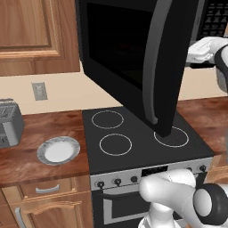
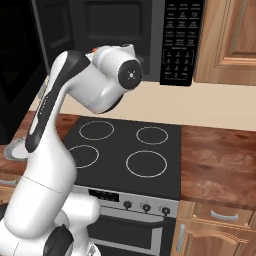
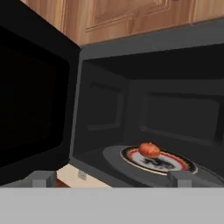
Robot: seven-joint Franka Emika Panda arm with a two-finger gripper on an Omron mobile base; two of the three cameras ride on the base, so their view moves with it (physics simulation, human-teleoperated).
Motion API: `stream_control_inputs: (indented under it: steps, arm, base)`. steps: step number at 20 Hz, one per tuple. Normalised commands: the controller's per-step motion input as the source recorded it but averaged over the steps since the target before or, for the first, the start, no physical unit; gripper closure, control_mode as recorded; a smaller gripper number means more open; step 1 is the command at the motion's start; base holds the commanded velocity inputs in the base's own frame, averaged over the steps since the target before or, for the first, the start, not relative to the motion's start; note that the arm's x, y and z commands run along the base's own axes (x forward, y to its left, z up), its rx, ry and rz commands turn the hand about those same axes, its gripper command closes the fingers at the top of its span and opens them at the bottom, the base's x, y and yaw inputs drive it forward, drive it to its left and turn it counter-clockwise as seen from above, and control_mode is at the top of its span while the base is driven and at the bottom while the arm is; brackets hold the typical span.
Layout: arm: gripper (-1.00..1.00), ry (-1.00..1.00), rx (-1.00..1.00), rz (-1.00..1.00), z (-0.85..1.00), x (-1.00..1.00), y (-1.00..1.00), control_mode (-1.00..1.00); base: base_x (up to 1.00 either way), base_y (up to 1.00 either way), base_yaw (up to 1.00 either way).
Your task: Pick the squash from the counter and place it in the microwave. Then turn on the microwave.
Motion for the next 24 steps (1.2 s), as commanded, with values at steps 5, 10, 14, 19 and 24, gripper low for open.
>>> stream_control_inputs:
  steps: [5,10,14,19,24]
  arm:
    - [-1.00,-0.11,0.00,0.06,0.13,-0.51,-0.03,-1.00]
    - [-1.00,-0.16,0.00,0.09,0.12,-0.55,-0.02,-1.00]
    - [-1.00,-0.12,0.00,0.12,0.12,-0.54,-0.01,-1.00]
    - [-1.00,-0.10,-0.02,0.14,0.07,-0.51,0.00,-1.00]
    - [-1.00,-0.17,-0.07,0.19,0.01,-0.50,0.01,-1.00]
  base:
    - [0.00,0.00,0.00]
    - [0.00,0.00,0.00]
    - [0.00,0.00,0.00]
    - [0.00,0.00,0.00]
    - [0.00,0.00,0.00]
